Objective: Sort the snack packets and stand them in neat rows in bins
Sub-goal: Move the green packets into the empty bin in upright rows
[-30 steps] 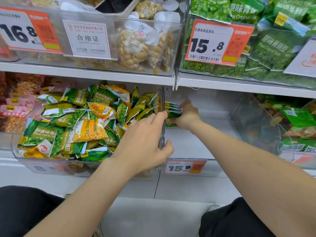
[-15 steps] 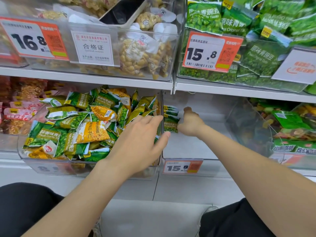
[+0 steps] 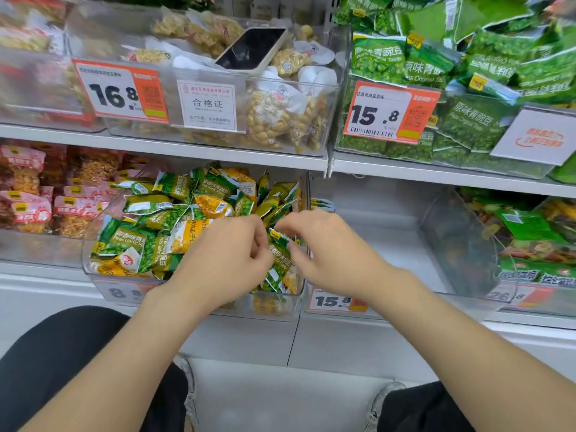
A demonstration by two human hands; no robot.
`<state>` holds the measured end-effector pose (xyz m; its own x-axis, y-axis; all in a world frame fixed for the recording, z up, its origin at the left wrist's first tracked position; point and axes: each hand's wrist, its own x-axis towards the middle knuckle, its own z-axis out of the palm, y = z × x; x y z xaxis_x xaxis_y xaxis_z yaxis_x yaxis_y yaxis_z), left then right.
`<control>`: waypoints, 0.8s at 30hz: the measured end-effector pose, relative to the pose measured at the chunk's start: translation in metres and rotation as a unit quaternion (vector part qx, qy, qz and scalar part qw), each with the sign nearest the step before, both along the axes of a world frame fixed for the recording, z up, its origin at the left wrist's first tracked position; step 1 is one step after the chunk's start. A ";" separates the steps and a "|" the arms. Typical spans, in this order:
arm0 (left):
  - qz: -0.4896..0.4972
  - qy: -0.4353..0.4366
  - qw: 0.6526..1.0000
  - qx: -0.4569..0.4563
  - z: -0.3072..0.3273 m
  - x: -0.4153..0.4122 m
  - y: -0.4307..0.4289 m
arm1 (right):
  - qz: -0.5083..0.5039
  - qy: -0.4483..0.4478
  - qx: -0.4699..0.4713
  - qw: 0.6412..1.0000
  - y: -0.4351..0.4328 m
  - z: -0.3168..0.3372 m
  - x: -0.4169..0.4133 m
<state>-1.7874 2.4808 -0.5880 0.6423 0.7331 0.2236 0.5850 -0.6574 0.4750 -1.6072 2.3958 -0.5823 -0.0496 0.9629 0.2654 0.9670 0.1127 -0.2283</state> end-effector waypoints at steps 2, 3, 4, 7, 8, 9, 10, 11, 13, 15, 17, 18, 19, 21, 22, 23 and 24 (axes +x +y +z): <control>-0.043 0.045 0.998 -0.010 0.001 -0.003 0.001 | -0.021 -0.104 -0.036 0.994 0.006 -0.013 -0.004; -0.067 0.080 0.995 -0.005 0.002 -0.004 0.003 | -0.031 -0.119 -0.051 0.991 0.009 -0.017 -0.006; -0.090 0.109 0.990 0.005 0.002 -0.006 0.005 | -0.036 -0.114 -0.059 0.991 0.011 -0.019 -0.008; -0.116 0.154 0.981 0.006 0.000 -0.008 0.012 | -0.051 -0.081 -0.052 0.994 0.017 -0.019 -0.011; -0.118 0.146 0.982 0.007 -0.001 -0.008 0.014 | -0.060 -0.064 -0.052 0.995 0.018 -0.017 -0.011; -0.116 0.136 0.984 0.011 -0.001 -0.008 0.015 | -0.070 -0.042 -0.051 0.995 0.018 -0.015 -0.012; -0.113 0.123 0.986 0.013 -0.001 -0.008 0.017 | -0.080 -0.016 -0.045 0.996 0.018 -0.013 -0.012; -0.107 0.109 0.988 0.011 -0.001 -0.009 0.017 | -0.086 0.012 -0.028 0.996 0.018 -0.012 -0.012; -0.092 0.056 0.994 0.001 0.001 -0.009 0.017 | -0.102 0.077 0.017 0.992 0.017 -0.009 -0.010; -0.066 -0.022 0.998 -0.012 0.007 -0.008 0.014 | -0.131 0.147 0.064 0.978 0.014 -0.003 -0.007; -0.026 -0.084 0.996 -0.022 0.012 -0.007 0.011 | -0.163 0.224 0.103 0.955 0.012 0.003 -0.001; -0.004 -0.114 0.993 -0.035 0.013 -0.007 0.011 | -0.177 0.262 0.125 0.940 0.011 0.005 0.003; 0.019 -0.147 0.987 -0.058 0.013 -0.006 0.011 | -0.188 0.299 0.144 0.924 0.010 0.008 0.006; 0.046 -0.213 0.968 -0.129 0.012 -0.006 0.012 | -0.196 0.364 0.165 0.895 0.006 0.012 0.007; 0.052 -0.240 0.955 -0.169 0.012 -0.005 0.013 | -0.191 0.392 0.166 0.885 0.003 0.014 0.007; 0.058 -0.259 0.943 -0.199 0.013 -0.004 0.012 | -0.178 0.415 0.163 0.877 0.000 0.016 0.007; 0.063 -0.263 0.937 -0.220 0.014 -0.003 0.009 | -0.161 0.438 0.155 0.871 -0.003 0.018 0.007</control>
<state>-1.7908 2.4898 -0.5740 0.4298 0.8915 0.1435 0.2539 -0.2718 0.9282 -1.6003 2.3925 -0.5644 0.5610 0.7654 0.3153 0.4308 0.0553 -0.9007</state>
